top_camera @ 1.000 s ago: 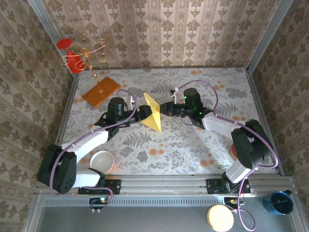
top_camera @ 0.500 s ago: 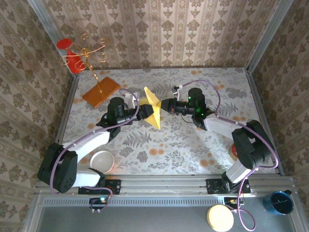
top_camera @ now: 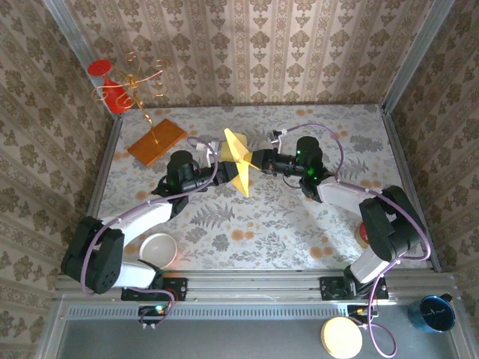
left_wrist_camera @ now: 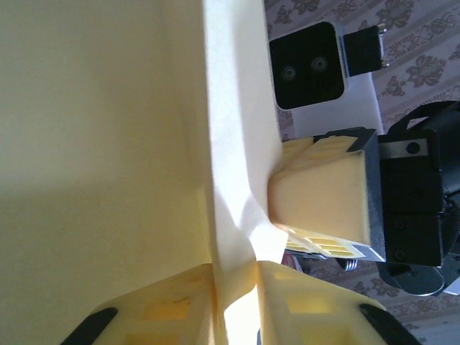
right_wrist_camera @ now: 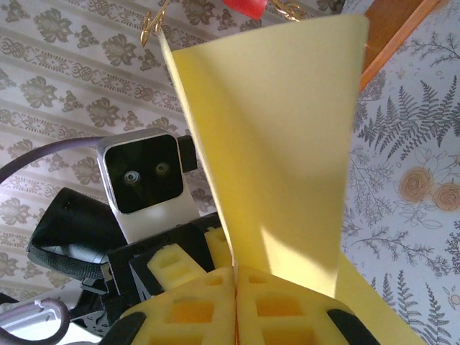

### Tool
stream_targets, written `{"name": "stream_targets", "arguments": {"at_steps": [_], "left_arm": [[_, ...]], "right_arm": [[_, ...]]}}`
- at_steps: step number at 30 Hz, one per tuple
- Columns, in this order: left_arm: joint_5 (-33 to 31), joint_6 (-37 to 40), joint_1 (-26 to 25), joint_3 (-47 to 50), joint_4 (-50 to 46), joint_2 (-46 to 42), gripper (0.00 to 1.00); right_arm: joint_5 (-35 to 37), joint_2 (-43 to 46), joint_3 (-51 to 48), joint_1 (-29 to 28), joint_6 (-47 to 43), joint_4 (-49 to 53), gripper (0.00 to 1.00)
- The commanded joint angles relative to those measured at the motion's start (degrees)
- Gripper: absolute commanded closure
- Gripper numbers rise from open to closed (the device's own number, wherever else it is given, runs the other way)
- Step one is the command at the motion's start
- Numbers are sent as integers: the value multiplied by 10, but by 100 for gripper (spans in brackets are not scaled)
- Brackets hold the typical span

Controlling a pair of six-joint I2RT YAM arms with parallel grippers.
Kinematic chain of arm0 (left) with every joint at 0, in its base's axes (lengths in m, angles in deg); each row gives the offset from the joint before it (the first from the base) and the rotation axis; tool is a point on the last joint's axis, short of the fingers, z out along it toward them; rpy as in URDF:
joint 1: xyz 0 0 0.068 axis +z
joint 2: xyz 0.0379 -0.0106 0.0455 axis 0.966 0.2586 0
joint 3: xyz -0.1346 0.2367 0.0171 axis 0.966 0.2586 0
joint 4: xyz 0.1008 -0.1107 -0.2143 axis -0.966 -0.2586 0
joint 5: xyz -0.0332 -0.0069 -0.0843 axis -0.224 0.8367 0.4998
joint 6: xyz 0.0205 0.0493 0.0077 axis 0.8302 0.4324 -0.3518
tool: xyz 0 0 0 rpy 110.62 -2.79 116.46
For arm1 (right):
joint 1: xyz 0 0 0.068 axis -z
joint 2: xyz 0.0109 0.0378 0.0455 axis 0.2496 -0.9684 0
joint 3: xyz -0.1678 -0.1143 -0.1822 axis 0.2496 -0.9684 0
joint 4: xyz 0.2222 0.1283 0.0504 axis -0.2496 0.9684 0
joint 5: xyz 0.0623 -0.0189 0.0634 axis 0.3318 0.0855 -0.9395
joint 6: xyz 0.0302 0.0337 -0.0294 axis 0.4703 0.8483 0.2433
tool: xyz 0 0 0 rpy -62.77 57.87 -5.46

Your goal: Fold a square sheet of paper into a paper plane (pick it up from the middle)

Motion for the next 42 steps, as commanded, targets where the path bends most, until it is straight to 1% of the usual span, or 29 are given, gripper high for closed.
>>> {"name": "stream_targets", "arguments": {"at_steps": [1,4,6,8,10,11,14,16,18,19,21,22,23,24,26,29,32,35,39,42], "left_arm": [[4,2,-4,5,19,3,82],[-1,3,-2,0,5,2,85],[-6,7,-2,-3,-4,0,86],[-11,20,0,-6,-27,-7,87],[-11,36,3,-9,-53,-15,87],[-33,45,5,-11,-72,-21,87],[-58,87,10,-24,-150,-39,88],[-95,129,9,-45,-230,-50,87],[-151,184,1,-80,-329,-56,88],[-191,215,-8,-103,-387,-55,88],[-281,270,-32,-149,-482,-44,88],[-327,295,-47,-174,-526,-33,88],[-381,316,-63,-198,-563,-19,89],[-419,329,-74,-217,-591,-6,89],[-519,350,-101,-258,-645,30,90],[-646,371,-134,-309,-702,89,90],[-752,375,-157,-354,-749,155,90],[-829,373,-177,-390,-782,222,90],[-883,378,-194,-424,-799,305,90],[-925,399,-210,-450,-803,369,90]], "right_arm": [[-15,-3,-5,4,18,-26,87],[-14,-1,-4,6,16,-13,80],[-12,0,-4,8,12,0,72],[-6,8,-4,14,-2,33,64],[6,20,-8,21,-23,64,58],[13,27,-9,26,-36,87,55],[45,57,-8,37,-94,175,53],[77,77,-4,42,-137,241,52],[111,97,-3,47,-173,298,51],[130,108,-3,49,-188,321,51],[165,122,-4,52,-214,363,51],[182,143,-5,52,-225,381,51],[195,153,-7,54,-233,394,51],[206,161,-9,55,-240,405,51],[233,180,-17,56,-252,425,50],[276,209,-31,61,-258,451,50],[317,234,-52,72,-252,471,49],[334,255,-78,89,-240,478,49],[335,271,-105,107,-227,480,48],[333,279,-120,115,-221,479,48]]}}
